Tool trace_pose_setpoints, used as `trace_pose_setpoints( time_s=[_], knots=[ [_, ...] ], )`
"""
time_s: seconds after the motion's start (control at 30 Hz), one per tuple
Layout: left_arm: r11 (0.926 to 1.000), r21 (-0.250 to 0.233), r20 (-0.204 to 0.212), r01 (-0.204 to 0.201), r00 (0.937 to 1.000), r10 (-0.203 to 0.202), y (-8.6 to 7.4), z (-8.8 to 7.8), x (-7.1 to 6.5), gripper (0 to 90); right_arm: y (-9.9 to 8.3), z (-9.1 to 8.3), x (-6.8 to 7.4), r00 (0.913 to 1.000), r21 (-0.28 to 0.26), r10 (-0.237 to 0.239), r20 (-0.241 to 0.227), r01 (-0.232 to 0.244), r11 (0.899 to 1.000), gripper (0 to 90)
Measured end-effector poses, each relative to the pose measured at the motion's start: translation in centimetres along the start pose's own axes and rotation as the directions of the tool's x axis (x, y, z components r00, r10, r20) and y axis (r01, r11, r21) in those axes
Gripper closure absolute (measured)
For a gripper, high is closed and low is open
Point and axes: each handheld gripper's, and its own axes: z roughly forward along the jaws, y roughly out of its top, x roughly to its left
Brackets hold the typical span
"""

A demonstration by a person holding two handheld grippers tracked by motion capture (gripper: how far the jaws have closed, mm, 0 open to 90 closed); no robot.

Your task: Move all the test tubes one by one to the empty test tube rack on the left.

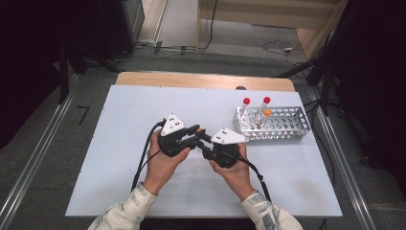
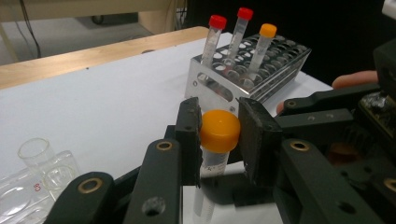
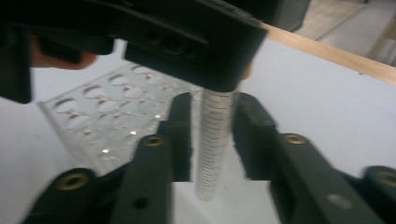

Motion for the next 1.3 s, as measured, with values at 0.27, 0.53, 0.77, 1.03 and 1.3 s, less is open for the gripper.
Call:
trace_pose_setpoints(
  time_s=[0.27, 0.53, 0.77, 1.03, 1.3],
  knots=[
    [0.9992, -0.04, -0.003, 0.009, 1.0, -0.009, 0.9, -1.4, 0.3, 71.6, -0.2, -0.4, 0.0, 0.9988, 0.006, 0.03, -0.039, -0.03, 1.0, 33.6],
    [0.997, -0.069, -0.02, 0.033, 0.9992, -0.034, 1.9, -3.1, 1.2, 71.6, -0.5, -0.9, -0.7, 0.9979, -0.008, 0.033, -0.056, -0.034, 0.999, 32.9],
    [0.9946, -0.094, -0.046, 0.045, 0.9977, -0.05, 2.6, -4.7, 2.3, 71.6, -0.8, -1.1, -1.3, 0.998, -0.006, 0.05, -0.04, -0.05, 0.999, 31.7],
    [0.991, -0.127, -0.121, 0.044, 0.9908, -0.059, 3.2, -6.5, 4.1, 71.7, -0.8, -1.5, -1.9, 0.9983, -0.008, 0.055, -0.017, -0.056, 0.998, 31.0],
    [0.9921, -0.121, -0.201, 0.032, 0.978, -0.056, 3.3, -5.8, 5.9, 71.7, -0.9, -1.5, -2.1, 0.9982, 0.003, 0.059, -0.01, -0.059, 0.998, 31.0]
  ],
)
